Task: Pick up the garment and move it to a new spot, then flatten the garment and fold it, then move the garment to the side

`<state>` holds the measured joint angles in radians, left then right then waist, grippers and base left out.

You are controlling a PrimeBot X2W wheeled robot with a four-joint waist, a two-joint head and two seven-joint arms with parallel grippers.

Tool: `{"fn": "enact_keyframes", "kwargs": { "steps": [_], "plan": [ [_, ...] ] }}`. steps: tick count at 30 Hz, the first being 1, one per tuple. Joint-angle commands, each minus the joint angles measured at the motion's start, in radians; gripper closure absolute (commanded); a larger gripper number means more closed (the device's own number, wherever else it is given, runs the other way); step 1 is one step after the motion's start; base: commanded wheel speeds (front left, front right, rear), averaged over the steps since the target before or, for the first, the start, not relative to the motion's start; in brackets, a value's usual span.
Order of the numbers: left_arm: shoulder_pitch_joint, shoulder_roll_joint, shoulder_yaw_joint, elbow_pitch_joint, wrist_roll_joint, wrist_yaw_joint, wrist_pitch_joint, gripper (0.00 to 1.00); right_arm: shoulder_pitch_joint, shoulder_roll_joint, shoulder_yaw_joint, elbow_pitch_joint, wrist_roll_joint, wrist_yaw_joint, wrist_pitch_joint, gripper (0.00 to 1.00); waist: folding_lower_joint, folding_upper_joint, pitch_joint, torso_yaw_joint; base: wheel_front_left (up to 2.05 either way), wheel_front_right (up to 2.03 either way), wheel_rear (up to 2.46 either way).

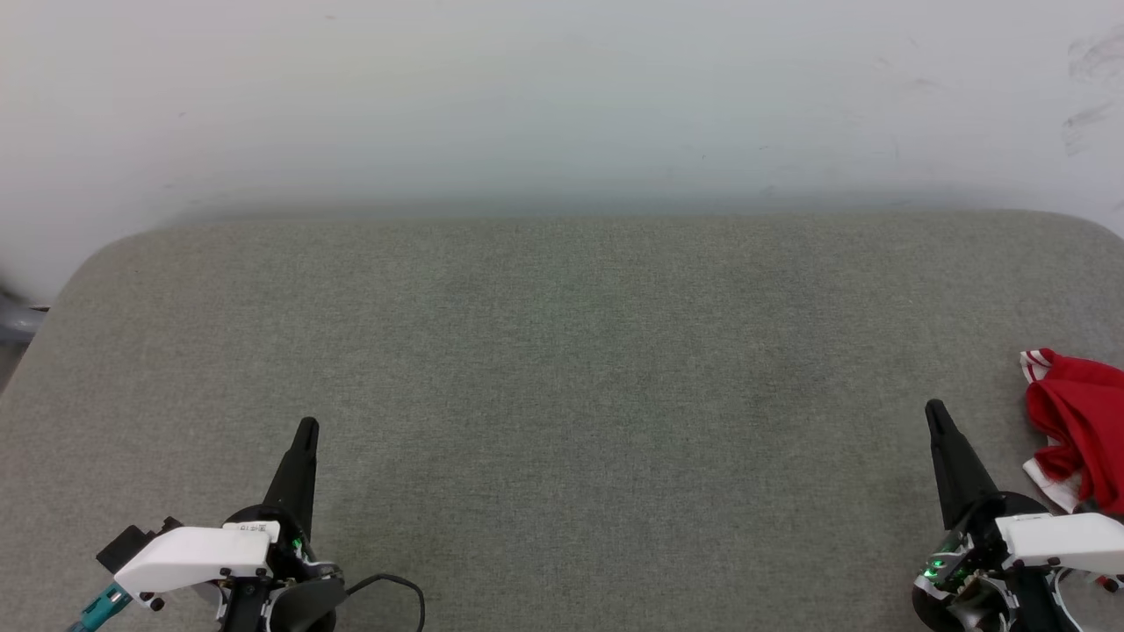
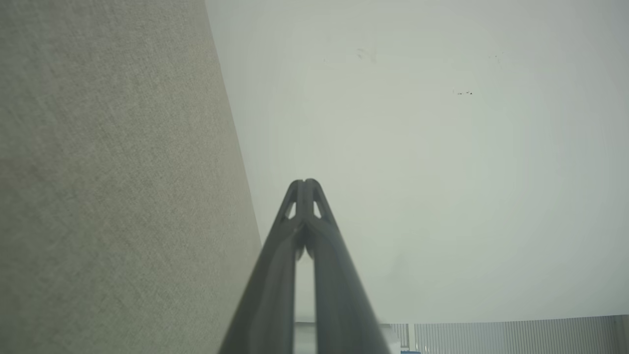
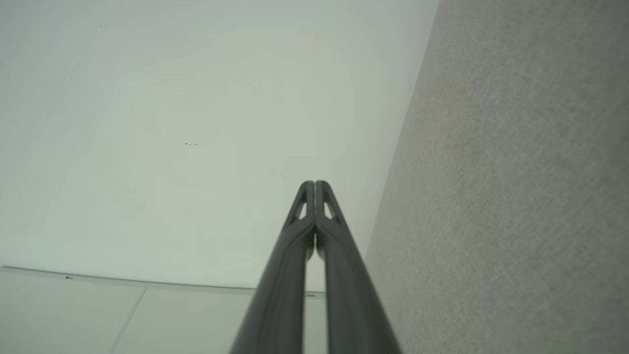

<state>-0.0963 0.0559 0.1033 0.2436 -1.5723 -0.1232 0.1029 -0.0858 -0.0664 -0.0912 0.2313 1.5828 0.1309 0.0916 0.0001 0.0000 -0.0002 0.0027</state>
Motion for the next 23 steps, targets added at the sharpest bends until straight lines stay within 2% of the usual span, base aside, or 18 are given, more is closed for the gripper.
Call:
{"fn": "enact_keyframes", "kwargs": {
  "steps": [1,7,23],
  "plan": [
    [-0.015,-0.004,0.008,0.001,-0.018,-0.009,0.008,1.0,-0.025,0.0,-0.001,0.007,0.022,0.0,0.004,1.0,-0.0001,0.0,0.001,-0.001,0.0,0.0,0.0],
    [-0.018,-0.007,0.015,0.003,-0.044,-0.011,0.015,1.0,-0.03,0.001,-0.002,0.017,0.051,0.0,0.006,1.0,-0.0001,0.0,0.003,-0.003,0.0,0.0,0.0],
    [-0.017,-0.007,0.015,0.002,-0.041,-0.01,0.014,1.0,-0.029,0.005,-0.006,0.016,0.042,0.0,0.011,1.0,-0.0001,0.0,0.003,-0.003,0.0,0.0,0.0]
  ]
}}
